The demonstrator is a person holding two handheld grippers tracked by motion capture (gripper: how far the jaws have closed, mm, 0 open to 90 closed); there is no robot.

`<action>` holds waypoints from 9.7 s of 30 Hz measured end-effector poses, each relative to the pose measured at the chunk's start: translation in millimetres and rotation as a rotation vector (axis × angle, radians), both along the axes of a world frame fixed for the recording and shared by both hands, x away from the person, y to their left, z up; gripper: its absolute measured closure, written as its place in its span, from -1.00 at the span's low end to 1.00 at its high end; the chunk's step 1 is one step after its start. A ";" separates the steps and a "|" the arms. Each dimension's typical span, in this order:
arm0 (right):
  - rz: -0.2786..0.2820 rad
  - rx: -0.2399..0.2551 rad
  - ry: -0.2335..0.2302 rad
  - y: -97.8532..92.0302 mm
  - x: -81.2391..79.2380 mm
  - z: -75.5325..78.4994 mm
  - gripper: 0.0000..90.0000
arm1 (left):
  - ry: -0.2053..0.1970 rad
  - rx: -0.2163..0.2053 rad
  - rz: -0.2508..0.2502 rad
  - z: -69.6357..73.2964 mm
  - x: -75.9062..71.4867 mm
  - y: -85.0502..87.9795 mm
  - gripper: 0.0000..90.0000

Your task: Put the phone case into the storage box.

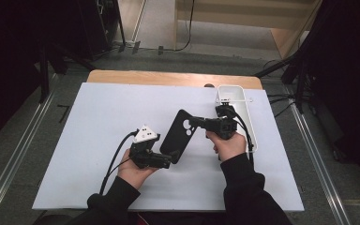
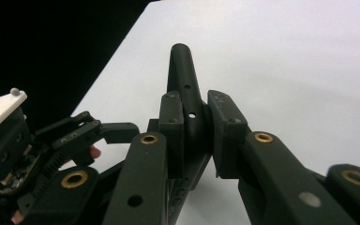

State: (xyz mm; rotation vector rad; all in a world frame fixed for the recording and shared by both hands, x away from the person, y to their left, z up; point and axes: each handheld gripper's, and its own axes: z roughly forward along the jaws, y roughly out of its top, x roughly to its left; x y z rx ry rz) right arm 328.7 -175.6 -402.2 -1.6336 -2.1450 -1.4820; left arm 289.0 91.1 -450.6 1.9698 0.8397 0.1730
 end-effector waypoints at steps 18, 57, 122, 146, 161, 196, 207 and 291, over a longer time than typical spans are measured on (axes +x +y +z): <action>0.025 -0.078 -0.150 -19.8 -5.4 14.2 0.66 | 0.174 0.035 -0.082 3.8 15.2 15.5 -0.67; 0.368 -0.149 -0.300 -23.8 -8.5 26.5 0.66 | 0.258 0.087 -0.322 38.3 27.4 36.0 -0.34; 0.801 -0.134 -0.291 33.5 11.2 27.8 0.66 | 0.173 0.160 -0.553 85.6 60.5 20.0 -0.05; 0.897 -0.108 -0.270 45.6 7.8 20.8 0.66 | 0.293 0.235 -0.651 80.1 50.4 9.0 0.75; 0.820 -0.057 -0.228 35.1 7.2 32.1 0.32 | 0.320 0.222 -0.618 89.2 51.8 13.9 0.76; 0.274 -0.237 -0.236 9.4 -14.1 28.8 -0.53 | 0.370 0.233 -0.382 105.5 57.7 33.0 0.75; 0.222 -0.220 -0.302 14.5 -21.5 -0.3 -1.00 | 0.360 0.227 -0.329 108.5 58.8 36.0 0.75; 0.114 -0.226 -0.336 87.2 -34.6 -15.5 -1.00 | 0.328 0.244 -0.063 94.9 60.5 12.2 0.75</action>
